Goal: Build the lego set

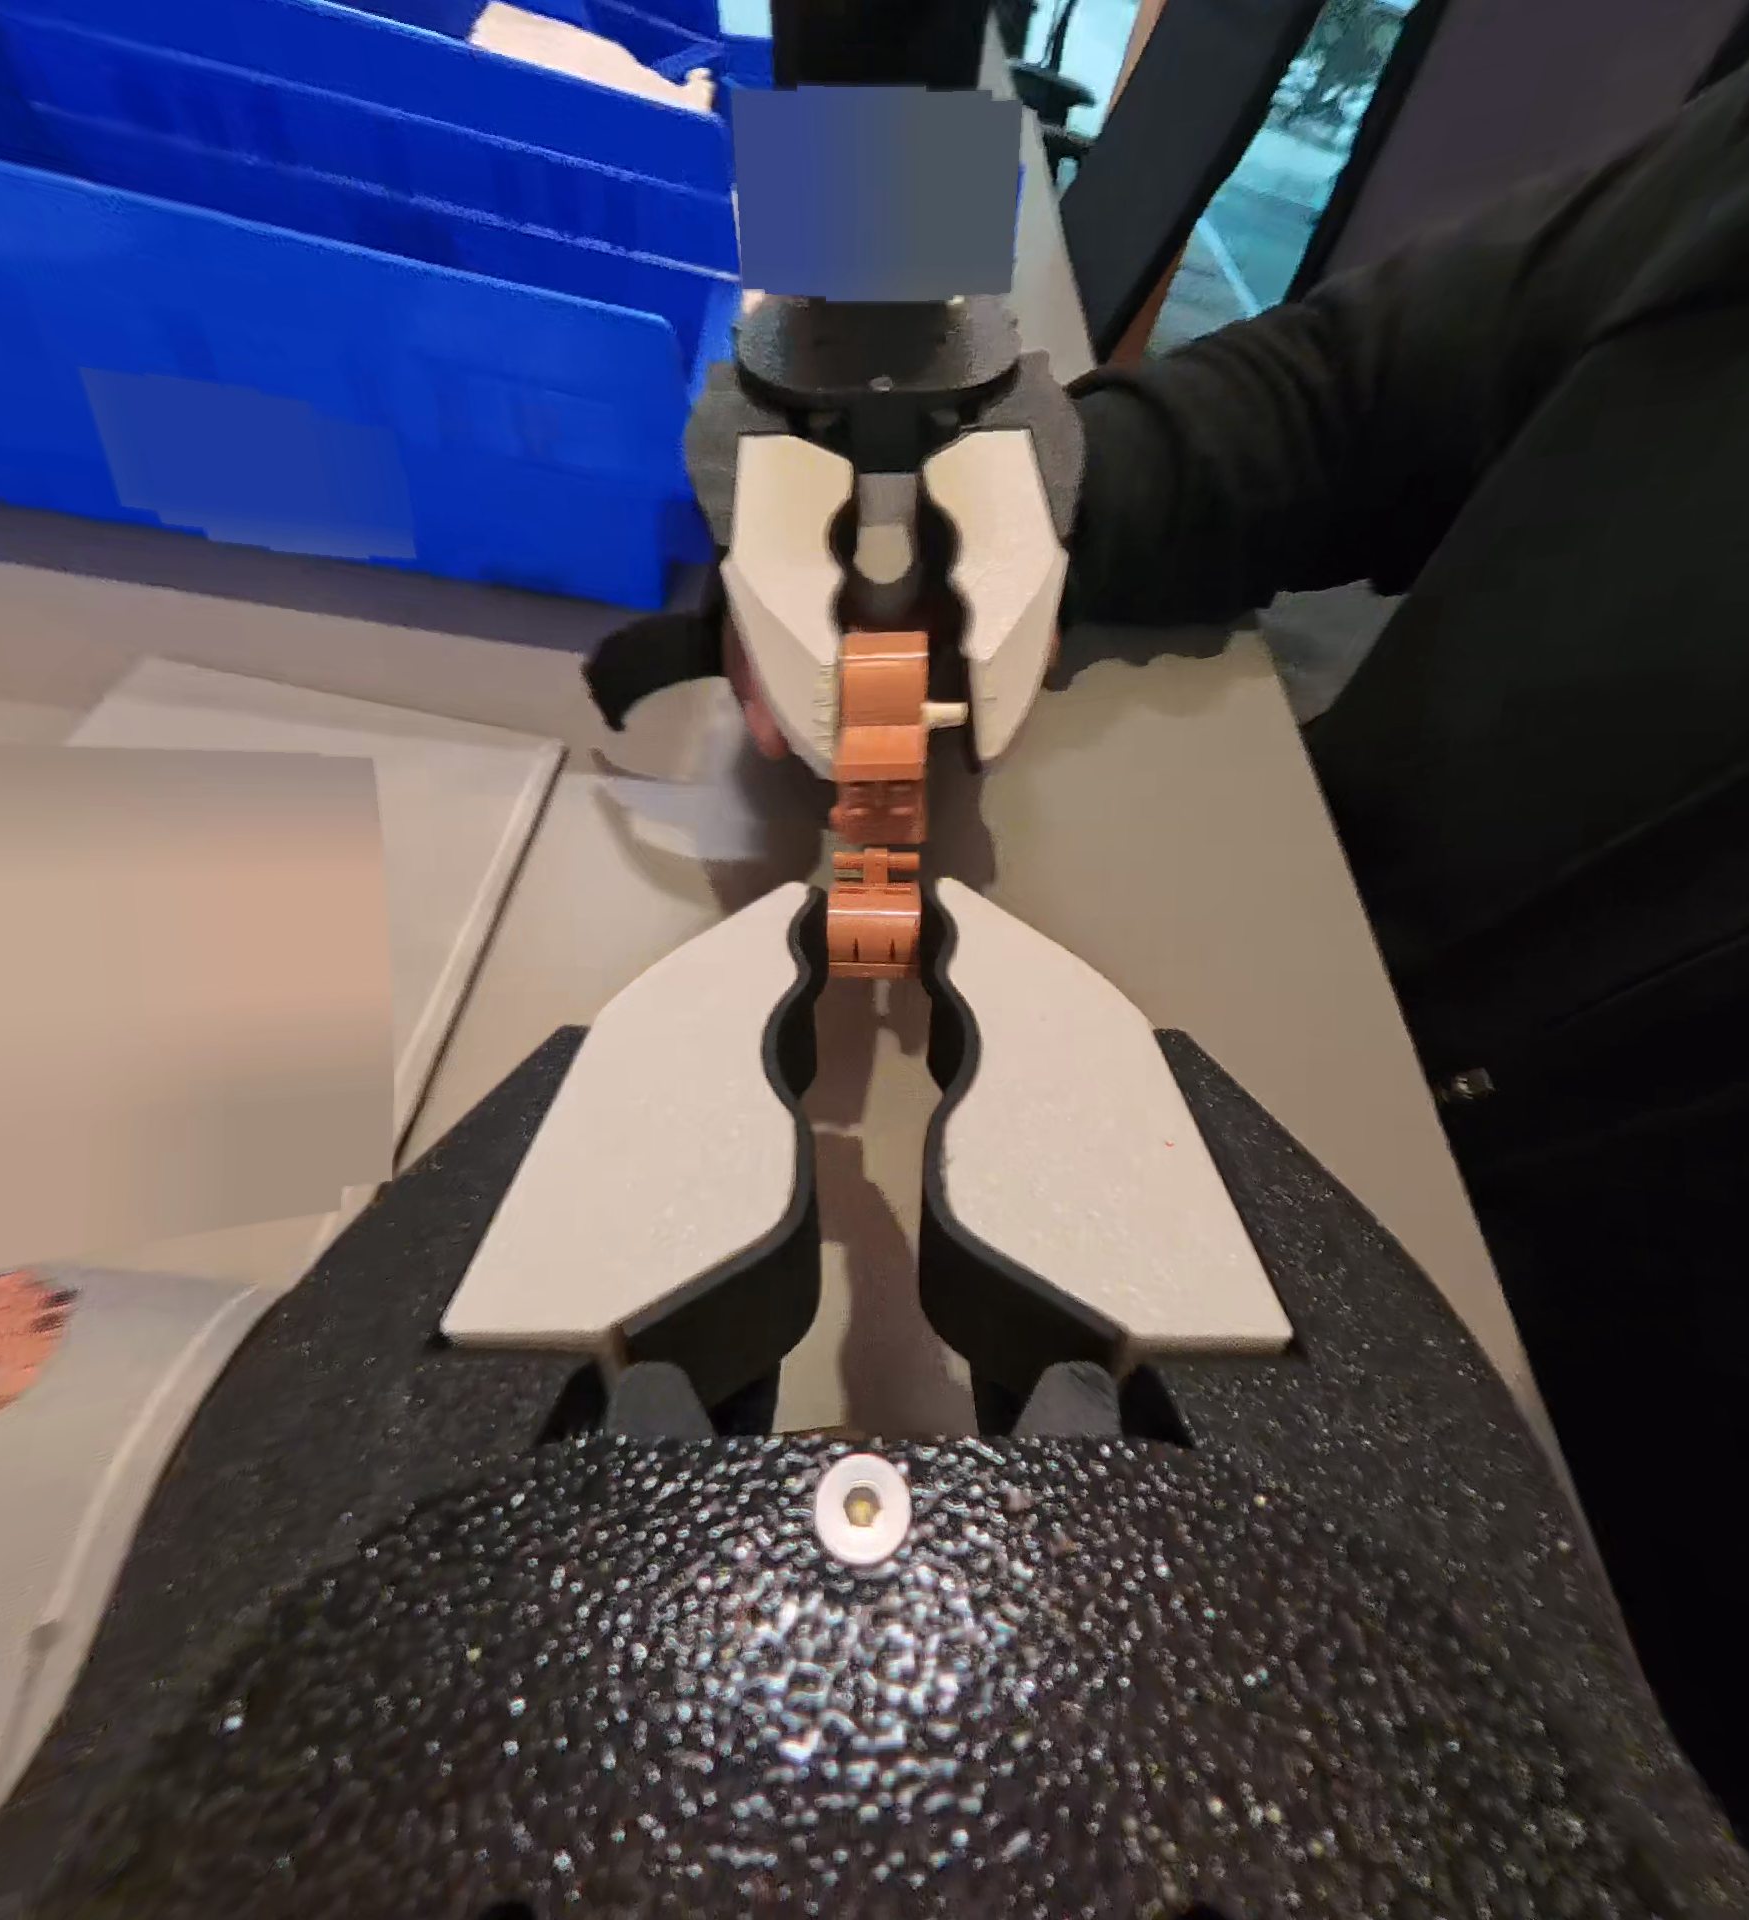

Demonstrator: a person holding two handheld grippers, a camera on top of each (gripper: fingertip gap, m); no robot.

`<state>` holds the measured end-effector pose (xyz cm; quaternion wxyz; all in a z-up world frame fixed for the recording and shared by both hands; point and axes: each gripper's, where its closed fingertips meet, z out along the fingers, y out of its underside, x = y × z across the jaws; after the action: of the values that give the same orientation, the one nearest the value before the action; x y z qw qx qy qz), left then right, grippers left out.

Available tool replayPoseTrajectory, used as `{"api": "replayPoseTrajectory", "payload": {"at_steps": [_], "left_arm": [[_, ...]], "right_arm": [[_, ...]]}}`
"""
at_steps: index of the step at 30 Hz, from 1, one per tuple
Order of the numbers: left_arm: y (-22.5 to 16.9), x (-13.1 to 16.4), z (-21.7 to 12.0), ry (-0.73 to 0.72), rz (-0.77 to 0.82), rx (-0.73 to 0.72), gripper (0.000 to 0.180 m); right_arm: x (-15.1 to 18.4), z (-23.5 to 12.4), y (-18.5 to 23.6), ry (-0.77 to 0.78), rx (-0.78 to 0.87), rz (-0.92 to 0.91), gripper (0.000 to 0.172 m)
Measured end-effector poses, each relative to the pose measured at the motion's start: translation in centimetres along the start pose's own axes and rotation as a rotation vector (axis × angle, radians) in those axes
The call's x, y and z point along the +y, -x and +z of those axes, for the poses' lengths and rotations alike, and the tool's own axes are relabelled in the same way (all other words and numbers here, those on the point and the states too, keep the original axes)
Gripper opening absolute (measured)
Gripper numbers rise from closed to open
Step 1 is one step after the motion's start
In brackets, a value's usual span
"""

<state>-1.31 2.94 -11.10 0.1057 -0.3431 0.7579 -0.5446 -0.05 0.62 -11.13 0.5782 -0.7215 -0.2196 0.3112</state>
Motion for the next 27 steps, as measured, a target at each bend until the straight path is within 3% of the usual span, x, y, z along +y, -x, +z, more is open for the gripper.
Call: {"api": "replayPoseTrajectory", "payload": {"at_steps": [9, 27], "left_arm": [[-0.8, 0.7, -0.6, 0.004, 0.017, 0.009, 0.016], [-1.0, 2.6, 0.2, 0.090, -0.074, 0.051, 0.016]], "right_arm": [[1.6, 0.7, 0.4, 0.121, -0.040, 0.007, 0.026], [2.6, 1.5, 1.0, 0.197, -0.077, -0.022, 0.026]]}}
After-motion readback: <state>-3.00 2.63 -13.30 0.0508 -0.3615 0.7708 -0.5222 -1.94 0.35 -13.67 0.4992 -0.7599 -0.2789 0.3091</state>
